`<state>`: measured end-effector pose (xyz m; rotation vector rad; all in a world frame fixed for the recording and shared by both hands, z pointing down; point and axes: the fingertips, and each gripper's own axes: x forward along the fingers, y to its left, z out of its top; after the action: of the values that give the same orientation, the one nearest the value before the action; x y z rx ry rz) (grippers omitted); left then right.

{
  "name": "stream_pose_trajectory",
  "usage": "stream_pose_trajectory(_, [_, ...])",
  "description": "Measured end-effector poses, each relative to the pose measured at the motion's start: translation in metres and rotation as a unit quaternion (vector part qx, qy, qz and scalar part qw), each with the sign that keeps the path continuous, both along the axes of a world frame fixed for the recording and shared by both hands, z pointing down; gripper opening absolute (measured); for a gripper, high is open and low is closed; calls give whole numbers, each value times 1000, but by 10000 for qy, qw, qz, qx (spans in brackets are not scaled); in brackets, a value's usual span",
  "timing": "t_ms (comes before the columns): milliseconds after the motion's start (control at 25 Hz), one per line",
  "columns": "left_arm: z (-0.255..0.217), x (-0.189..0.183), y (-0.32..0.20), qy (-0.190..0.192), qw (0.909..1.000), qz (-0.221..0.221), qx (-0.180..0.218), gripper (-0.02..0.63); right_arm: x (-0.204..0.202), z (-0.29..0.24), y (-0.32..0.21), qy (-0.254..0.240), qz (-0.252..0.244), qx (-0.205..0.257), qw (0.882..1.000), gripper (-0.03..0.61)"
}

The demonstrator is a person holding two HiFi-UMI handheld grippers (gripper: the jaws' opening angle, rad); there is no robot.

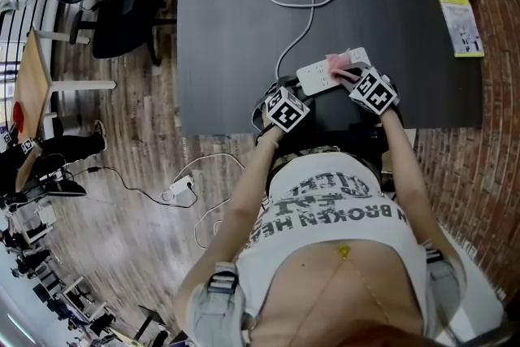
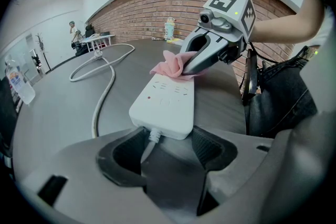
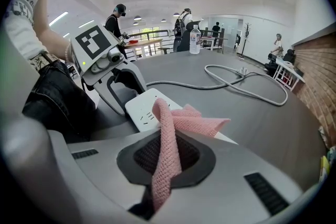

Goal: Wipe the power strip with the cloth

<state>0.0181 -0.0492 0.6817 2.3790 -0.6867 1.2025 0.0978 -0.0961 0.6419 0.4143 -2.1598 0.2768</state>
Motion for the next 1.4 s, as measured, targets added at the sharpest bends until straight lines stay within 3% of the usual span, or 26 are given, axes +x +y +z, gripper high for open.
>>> stream_pose_trajectory(1040, [1,-1,2,-13,10000,-9,-2,268,81,-1,-30,397,1095,237,9929,17])
stream_pose_trajectory(1400, [1,-1,0,-2,10000,-17,19,268,83,-2,-31,364,1252,276,9911,17])
